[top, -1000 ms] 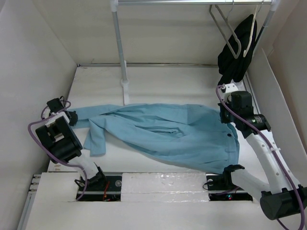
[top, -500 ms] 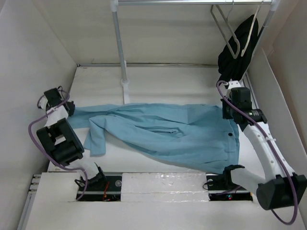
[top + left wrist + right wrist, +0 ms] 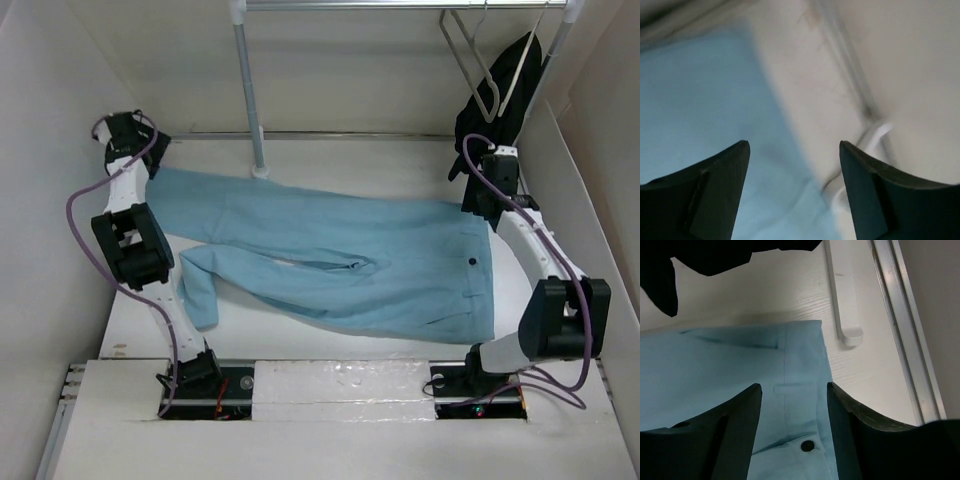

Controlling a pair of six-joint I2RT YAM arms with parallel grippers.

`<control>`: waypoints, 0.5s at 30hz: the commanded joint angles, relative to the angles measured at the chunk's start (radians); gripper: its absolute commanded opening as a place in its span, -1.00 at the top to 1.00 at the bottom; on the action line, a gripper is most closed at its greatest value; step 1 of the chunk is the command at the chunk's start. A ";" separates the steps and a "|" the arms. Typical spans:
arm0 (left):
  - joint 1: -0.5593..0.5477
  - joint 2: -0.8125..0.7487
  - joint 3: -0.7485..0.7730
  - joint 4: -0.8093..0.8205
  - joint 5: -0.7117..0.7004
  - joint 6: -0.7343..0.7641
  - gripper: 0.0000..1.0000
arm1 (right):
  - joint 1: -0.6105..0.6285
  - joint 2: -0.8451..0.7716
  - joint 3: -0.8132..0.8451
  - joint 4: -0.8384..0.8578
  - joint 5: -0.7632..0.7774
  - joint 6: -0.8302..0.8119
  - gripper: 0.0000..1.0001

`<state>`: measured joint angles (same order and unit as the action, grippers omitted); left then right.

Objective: Place the trousers on the hanger
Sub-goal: Flatten out the trousers at the center of the board.

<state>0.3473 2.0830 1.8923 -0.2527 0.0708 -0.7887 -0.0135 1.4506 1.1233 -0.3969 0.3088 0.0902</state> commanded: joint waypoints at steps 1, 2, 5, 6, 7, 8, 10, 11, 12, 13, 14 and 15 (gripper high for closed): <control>-0.018 -0.119 -0.209 -0.064 0.029 0.068 -0.40 | -0.008 -0.087 -0.011 0.081 -0.022 0.042 -0.23; -0.018 -0.176 -0.301 -0.007 0.027 0.060 -0.49 | 0.004 -0.161 -0.032 0.081 -0.040 0.043 -0.26; -0.018 -0.365 -0.516 0.027 0.001 0.060 -0.63 | 0.049 -0.289 -0.120 0.056 -0.138 0.051 -0.32; -0.018 -0.441 -0.553 0.014 -0.008 0.065 -0.53 | 0.067 -0.365 -0.143 0.047 -0.193 0.052 -0.22; -0.028 -0.480 -0.631 -0.017 -0.019 0.077 -0.46 | 0.102 -0.401 -0.178 0.023 -0.210 0.057 0.43; -0.039 -0.523 -0.671 -0.029 -0.041 0.088 -0.40 | 0.118 -0.435 -0.197 -0.014 -0.226 0.062 0.77; -0.050 -0.674 -0.821 -0.061 -0.095 0.092 -0.14 | 0.147 -0.521 -0.239 -0.104 -0.281 0.063 1.00; -0.050 -0.725 -0.866 -0.078 -0.127 0.083 -0.14 | 0.159 -0.547 -0.285 -0.140 -0.286 0.065 1.00; -0.050 -0.823 -0.910 -0.091 -0.138 0.083 -0.22 | 0.171 -0.573 -0.305 -0.210 -0.298 0.065 1.00; -0.050 -0.860 -0.973 -0.132 -0.155 0.083 -0.35 | 0.172 -0.623 -0.328 -0.233 -0.301 0.062 1.00; -0.036 -0.885 -0.990 -0.164 -0.173 0.094 -0.50 | 0.172 -0.653 -0.354 -0.249 -0.301 0.062 1.00; -0.036 -0.924 -1.004 -0.187 -0.169 0.101 -0.65 | 0.172 -0.676 -0.394 -0.278 -0.301 0.062 0.92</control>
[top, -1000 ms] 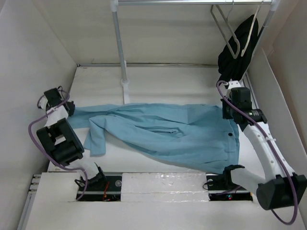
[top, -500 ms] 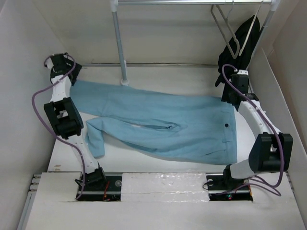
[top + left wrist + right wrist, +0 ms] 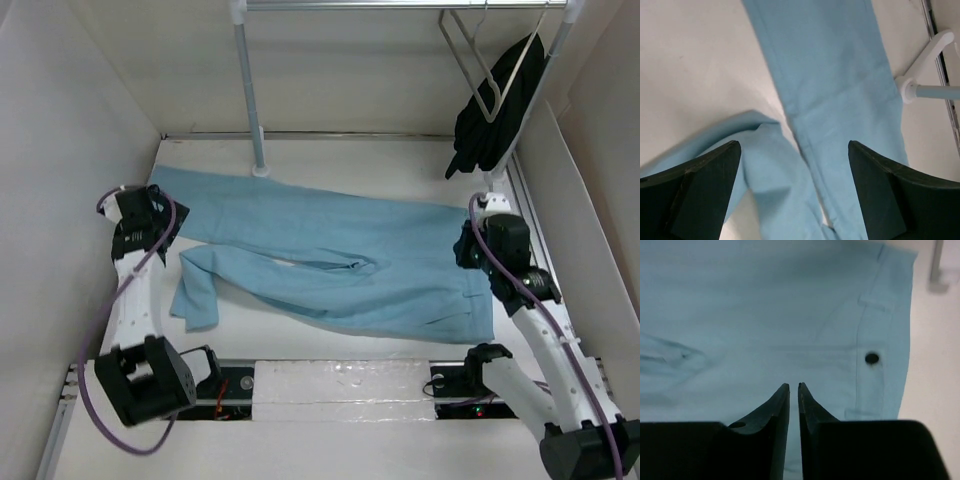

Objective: Place the trousers on the hanger
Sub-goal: Flatten out the trousers at the center of the board.

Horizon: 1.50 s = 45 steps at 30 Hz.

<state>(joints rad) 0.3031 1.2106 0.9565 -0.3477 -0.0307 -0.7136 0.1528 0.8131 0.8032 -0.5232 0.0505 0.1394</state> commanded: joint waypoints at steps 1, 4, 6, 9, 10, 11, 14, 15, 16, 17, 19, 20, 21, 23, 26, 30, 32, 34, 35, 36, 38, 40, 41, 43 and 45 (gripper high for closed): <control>0.008 -0.069 -0.096 -0.129 -0.058 0.028 -0.71 | 0.014 -0.064 -0.085 -0.158 -0.043 0.035 0.57; 0.018 -0.155 -0.165 -0.152 -0.061 0.010 -0.72 | 0.027 0.003 -0.096 -0.139 -0.043 0.068 -0.02; 0.018 -0.169 -0.243 -0.119 -0.057 0.000 -0.69 | 0.001 0.076 -0.090 -0.107 -0.083 0.034 -0.17; -0.001 -0.163 -0.278 -0.079 -0.057 -0.049 -0.67 | -0.053 0.141 -0.065 -0.051 -0.161 -0.004 -0.19; -0.001 -0.155 -0.292 -0.064 -0.037 -0.061 -0.65 | -0.064 0.164 -0.058 -0.028 -0.216 -0.011 -0.18; -0.001 -0.146 -0.308 -0.038 -0.025 -0.087 -0.59 | -0.064 0.167 -0.050 -0.020 -0.227 -0.018 -0.18; -0.001 -0.114 -0.337 0.030 0.025 -0.110 -0.44 | -0.064 0.161 -0.033 0.008 -0.256 -0.023 -0.19; -0.001 -0.108 -0.340 0.044 0.056 -0.113 -0.32 | -0.064 0.161 -0.030 0.008 -0.261 -0.026 -0.18; -0.001 -0.097 -0.343 0.053 0.051 -0.113 0.11 | -0.064 0.159 -0.032 0.011 -0.274 -0.029 -0.19; -0.001 -0.092 -0.340 0.064 0.045 -0.110 0.47 | -0.053 0.153 -0.036 0.017 -0.281 -0.031 -0.18; -0.001 -0.074 -0.317 0.061 0.043 -0.084 0.91 | -0.053 0.141 -0.059 0.032 -0.291 -0.029 -0.18; -0.001 -0.068 -0.271 0.037 0.052 -0.077 1.00 | -0.053 0.135 -0.067 0.034 -0.304 -0.029 -0.18; -0.016 -0.068 -0.240 0.018 0.042 -0.066 1.00 | -0.053 0.132 -0.073 0.038 -0.305 -0.027 -0.18; -0.115 -0.074 -0.089 -0.080 -0.023 -0.031 1.00 | -0.053 0.127 -0.078 0.042 -0.304 -0.029 -0.17; -0.394 -0.042 0.176 -0.326 -0.288 0.008 1.00 | -0.053 0.123 -0.078 0.042 -0.294 -0.027 -0.17; -0.584 0.018 0.283 -0.629 -0.565 -0.058 1.00 | -0.053 0.130 -0.093 0.061 -0.310 -0.017 -0.17; -0.601 0.000 0.230 -0.719 -0.592 -0.098 1.00 | -0.053 0.141 -0.093 0.061 -0.324 -0.017 -0.17; -0.601 -0.034 0.182 -0.780 -0.640 -0.144 0.77 | -0.053 0.152 -0.088 0.060 -0.319 -0.018 -0.17; -0.601 -0.049 0.162 -0.789 -0.647 -0.152 0.52 | -0.053 0.150 -0.085 0.058 -0.316 -0.021 -0.18; -0.590 -0.069 0.166 -0.787 -0.646 -0.162 0.32 | -0.053 0.152 -0.082 0.057 -0.314 -0.023 -0.18; -0.552 -0.134 0.186 -0.757 -0.635 -0.170 0.05 | -0.053 0.156 -0.079 0.055 -0.317 -0.023 -0.17; -0.524 -0.155 0.179 -0.708 -0.568 -0.107 -0.31 | -0.062 0.156 -0.072 0.045 -0.319 -0.026 -0.18; -0.524 -0.145 0.169 -0.694 -0.536 -0.104 -0.95 | -0.062 0.156 -0.070 0.045 -0.317 -0.032 -0.18; -0.524 -0.126 0.159 -0.700 -0.497 -0.186 -0.98 | -0.062 0.156 -0.061 0.038 -0.316 -0.034 -0.17; -0.524 -0.154 0.108 -0.654 -0.477 -0.254 -0.98 | -0.062 0.155 -0.059 0.040 -0.331 -0.032 -0.17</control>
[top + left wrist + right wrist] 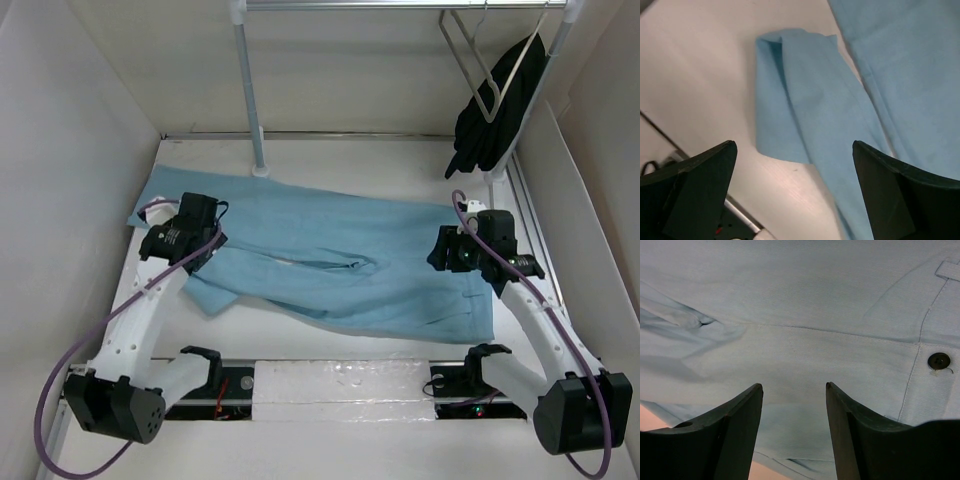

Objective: Place the trousers on the hanger
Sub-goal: Flatten out the trousers at the center of the board.

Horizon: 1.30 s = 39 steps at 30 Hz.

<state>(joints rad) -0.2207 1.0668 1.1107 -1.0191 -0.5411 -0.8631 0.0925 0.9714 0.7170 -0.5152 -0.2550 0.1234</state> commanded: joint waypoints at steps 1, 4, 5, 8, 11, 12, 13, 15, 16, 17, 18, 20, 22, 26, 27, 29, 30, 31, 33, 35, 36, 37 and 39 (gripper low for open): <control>0.038 -0.058 -0.070 0.045 0.049 -0.176 -0.91 | -0.002 -0.003 0.029 0.032 -0.030 -0.018 -0.17; 0.182 -0.158 -0.289 0.253 0.212 -0.234 -0.37 | -0.002 -0.008 0.019 0.038 -0.050 -0.019 0.53; 0.216 -0.174 -0.337 0.275 0.275 -0.253 -0.11 | -0.002 -0.010 0.018 0.038 -0.052 -0.022 0.71; 0.268 -0.229 -0.498 0.304 0.475 -0.335 0.32 | 0.010 -0.017 0.012 0.029 -0.044 -0.033 1.00; 0.268 -0.309 -0.535 0.295 0.484 -0.372 0.25 | 0.019 -0.030 -0.002 0.041 -0.058 -0.033 1.00; 0.268 -0.321 -0.534 0.291 0.469 -0.416 0.21 | 0.019 -0.031 -0.005 0.050 -0.064 -0.031 1.00; 0.268 -0.314 -0.535 0.297 0.471 -0.424 -0.03 | 0.019 -0.033 -0.005 0.053 -0.069 -0.030 0.96; 0.268 -0.227 -0.551 0.338 0.481 -0.428 -0.19 | 0.029 -0.023 -0.002 0.055 -0.078 -0.030 0.77; 0.268 -0.188 -0.552 0.353 0.472 -0.421 -0.29 | 0.029 -0.017 0.008 0.053 -0.079 -0.031 0.72; 0.268 -0.150 -0.557 0.376 0.465 -0.412 -0.31 | 0.038 -0.007 0.013 0.052 -0.084 -0.036 0.63; 0.268 -0.092 -0.555 0.381 0.463 -0.418 -0.30 | 0.038 -0.004 0.019 0.043 -0.086 -0.039 0.58; 0.268 -0.061 -0.548 0.396 0.471 -0.430 -0.30 | 0.038 0.004 0.036 0.035 -0.084 -0.045 0.51; 0.226 -0.070 -0.551 0.390 0.458 -0.471 -0.30 | 0.047 0.009 0.044 0.030 -0.078 -0.045 0.50; 0.225 -0.136 -0.630 0.410 0.478 -0.531 -0.08 | 0.047 0.009 0.048 0.027 -0.072 -0.044 0.49; 0.225 -0.158 -0.640 0.416 0.486 -0.540 0.00 | 0.047 0.010 0.050 0.029 -0.067 -0.042 0.50; 0.225 -0.174 -0.640 0.398 0.495 -0.550 0.16 | 0.047 0.015 0.055 0.027 -0.069 -0.042 0.50; 0.225 -0.179 -0.640 0.398 0.495 -0.550 0.16 | 0.047 0.015 0.055 0.029 -0.069 -0.042 0.50; 0.225 -0.188 -0.632 0.380 0.495 -0.545 0.17 | 0.047 0.015 0.056 0.032 -0.070 -0.041 0.49; 0.225 -0.209 -0.605 0.358 0.492 -0.527 0.34 | 0.047 0.018 0.059 0.038 -0.072 -0.042 0.49; 0.225 -0.214 -0.595 0.363 0.484 -0.518 0.69 | 0.047 0.024 0.059 0.049 -0.078 -0.033 0.49; 0.225 -0.200 -0.598 0.370 0.477 -0.517 0.79 | 0.047 0.023 0.059 0.058 -0.078 -0.030 0.49; 0.225 -0.186 -0.601 0.381 0.475 -0.522 0.93 | 0.047 0.023 0.059 0.061 -0.082 -0.028 0.49; 0.225 -0.125 -0.611 0.396 0.480 -0.511 0.92 | 0.047 0.027 0.068 0.057 -0.086 -0.034 0.49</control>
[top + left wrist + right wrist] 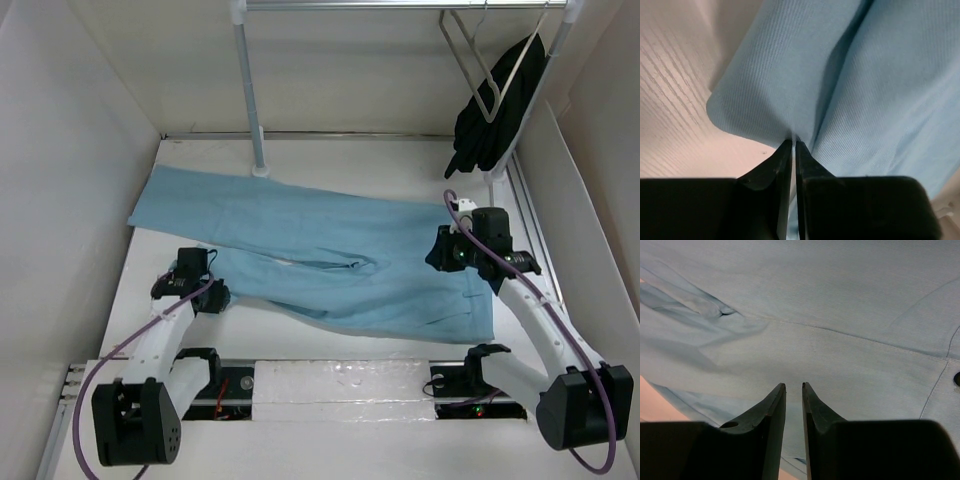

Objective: Place the trousers on the hanger
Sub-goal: Flatten out the trousers at the center of the board.

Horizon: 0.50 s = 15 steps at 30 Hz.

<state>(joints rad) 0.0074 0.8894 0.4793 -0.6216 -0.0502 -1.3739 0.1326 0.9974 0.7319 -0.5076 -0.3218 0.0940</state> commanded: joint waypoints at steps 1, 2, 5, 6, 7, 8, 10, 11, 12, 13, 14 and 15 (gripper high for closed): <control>-0.003 0.065 0.024 0.005 -0.011 0.007 0.90 | 0.007 0.004 0.061 0.044 -0.019 -0.010 0.49; -0.003 0.075 0.025 0.011 -0.013 0.010 0.87 | 0.007 0.003 0.063 0.041 -0.019 -0.013 0.49; -0.003 0.076 0.018 0.017 -0.008 0.019 0.57 | 0.007 -0.002 0.061 0.032 -0.013 -0.016 0.49; -0.003 0.063 0.010 0.022 -0.001 0.019 0.50 | 0.007 -0.008 0.061 0.031 -0.011 -0.014 0.49; -0.003 0.056 0.004 0.037 0.001 0.015 0.24 | 0.007 -0.009 0.063 0.029 -0.002 -0.017 0.49; -0.003 0.054 -0.013 0.045 0.004 0.004 0.22 | 0.007 -0.009 0.070 0.027 0.000 -0.019 0.49; -0.003 0.075 -0.016 0.068 -0.010 0.003 0.11 | 0.007 -0.006 0.086 0.011 0.001 -0.023 0.49; -0.003 0.115 -0.001 0.078 -0.043 0.019 0.06 | 0.007 -0.005 0.102 -0.002 0.000 -0.031 0.49; -0.003 0.143 -0.001 0.079 -0.043 0.019 0.06 | 0.007 -0.005 0.103 -0.003 0.000 -0.031 0.49; -0.003 0.169 0.007 0.094 -0.053 0.030 0.12 | 0.007 -0.008 0.103 -0.005 0.001 -0.033 0.49; -0.003 0.195 0.024 0.100 -0.057 0.042 0.27 | 0.007 -0.008 0.100 -0.005 0.001 -0.031 0.50; 0.006 0.235 0.030 0.103 -0.065 0.059 0.51 | 0.007 -0.011 0.095 -0.008 0.003 -0.031 0.50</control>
<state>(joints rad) 0.0078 1.0523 0.4782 -0.5453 -0.0666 -1.3518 0.1326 1.0016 0.7856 -0.5194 -0.3218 0.0814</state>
